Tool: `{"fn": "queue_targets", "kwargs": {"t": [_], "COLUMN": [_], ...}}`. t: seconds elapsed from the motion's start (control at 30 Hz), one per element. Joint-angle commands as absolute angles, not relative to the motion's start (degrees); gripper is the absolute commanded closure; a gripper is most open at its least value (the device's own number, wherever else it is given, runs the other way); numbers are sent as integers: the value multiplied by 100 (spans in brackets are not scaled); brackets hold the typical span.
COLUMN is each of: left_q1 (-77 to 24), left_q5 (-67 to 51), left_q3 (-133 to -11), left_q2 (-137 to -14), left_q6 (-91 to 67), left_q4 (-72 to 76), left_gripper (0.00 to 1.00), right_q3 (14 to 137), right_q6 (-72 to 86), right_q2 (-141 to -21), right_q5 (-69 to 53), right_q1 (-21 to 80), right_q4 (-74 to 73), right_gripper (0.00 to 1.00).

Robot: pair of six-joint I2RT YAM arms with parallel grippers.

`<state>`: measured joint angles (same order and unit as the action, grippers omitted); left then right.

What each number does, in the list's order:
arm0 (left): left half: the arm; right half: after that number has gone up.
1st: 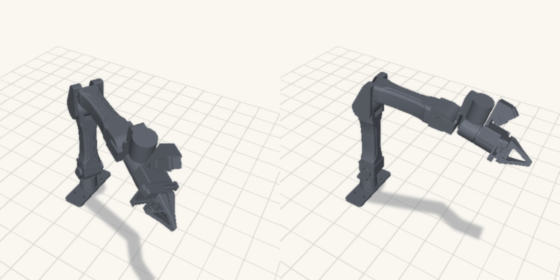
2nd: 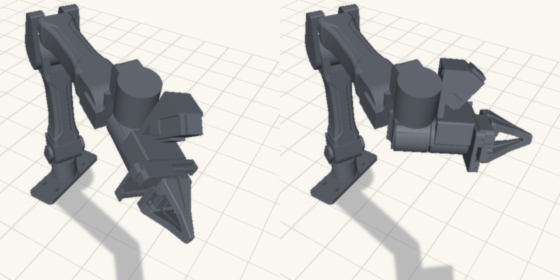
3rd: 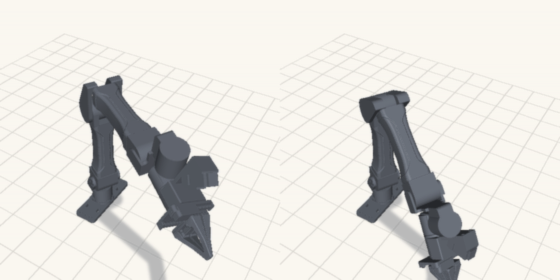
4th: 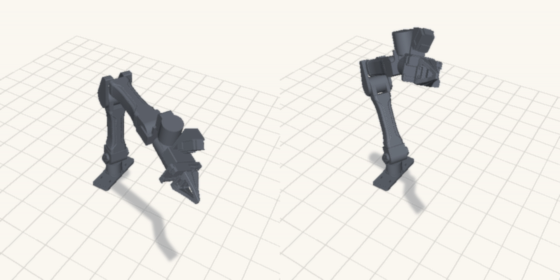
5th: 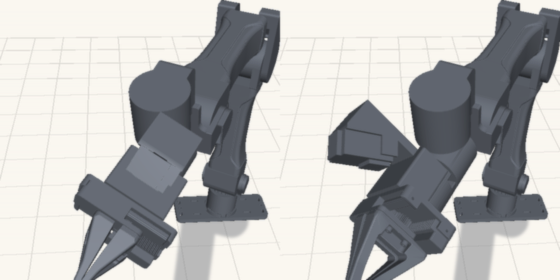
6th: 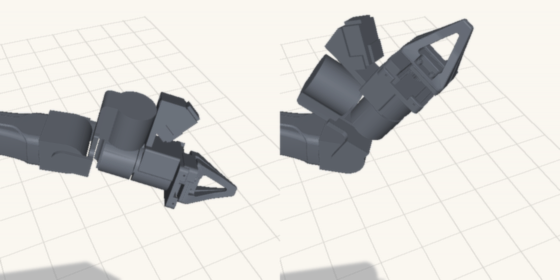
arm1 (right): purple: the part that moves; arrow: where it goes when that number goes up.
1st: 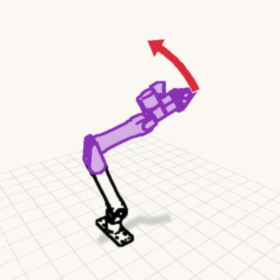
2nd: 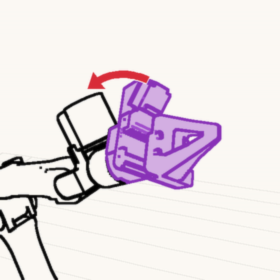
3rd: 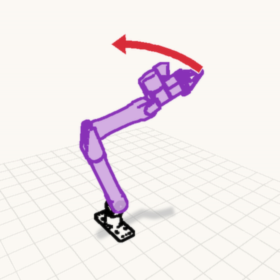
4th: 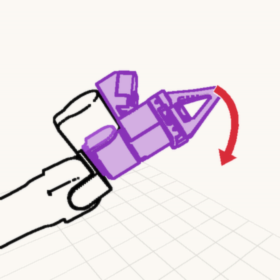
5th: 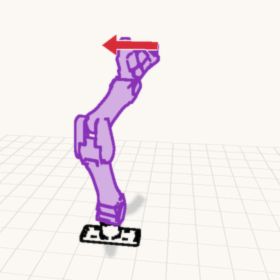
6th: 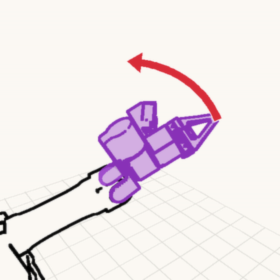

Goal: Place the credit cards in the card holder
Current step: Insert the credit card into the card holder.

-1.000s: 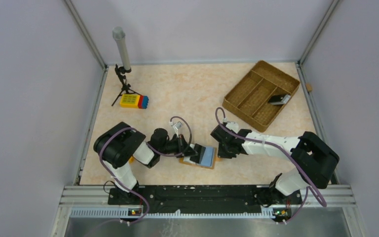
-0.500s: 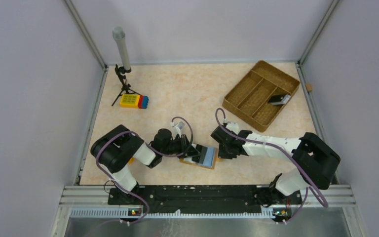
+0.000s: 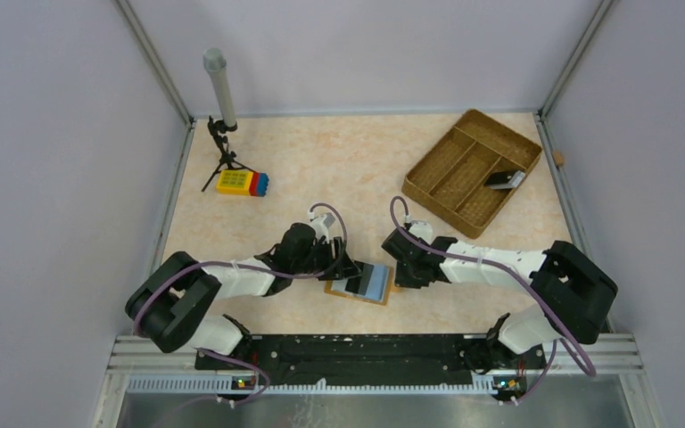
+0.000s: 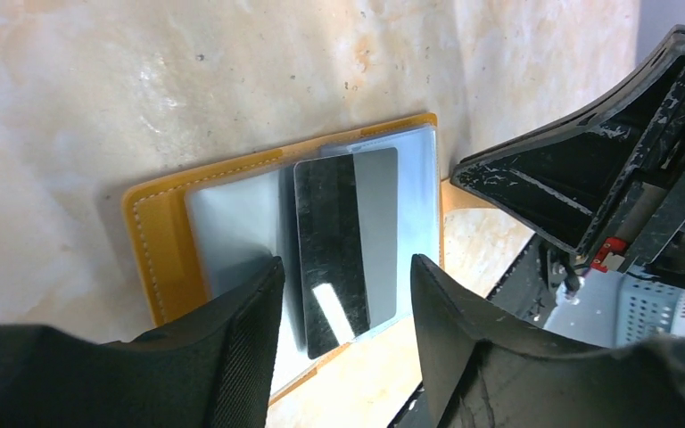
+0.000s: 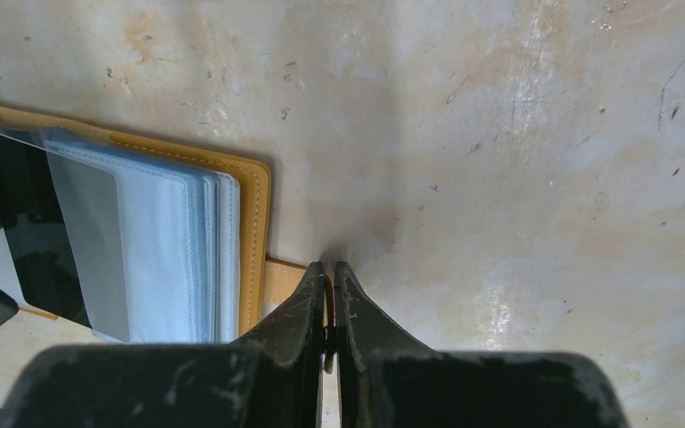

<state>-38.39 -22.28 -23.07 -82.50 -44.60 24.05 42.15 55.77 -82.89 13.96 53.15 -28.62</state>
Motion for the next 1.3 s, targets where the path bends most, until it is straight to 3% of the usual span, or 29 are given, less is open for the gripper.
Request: {"fn": "queue_targets", "kwargs": {"t": [0.0,1.27], "left_q1": [-3882,-4910], "left_q5": [-1655,-1895], "left_q3": [-2450,-3417], "left_q2": [-7917,-8668], "left_q6": [-3939,-4263], "left_q4": [1245,1428], "left_gripper": [42,45], "right_q3": [4061,3843], "right_q6": [5546,5588], "right_q2": [-8209,-8119], "right_q5": [1602,1530], "right_q1": [5392,5393], "right_q4": [-3187,-3039], "right_gripper": [100,100]}}
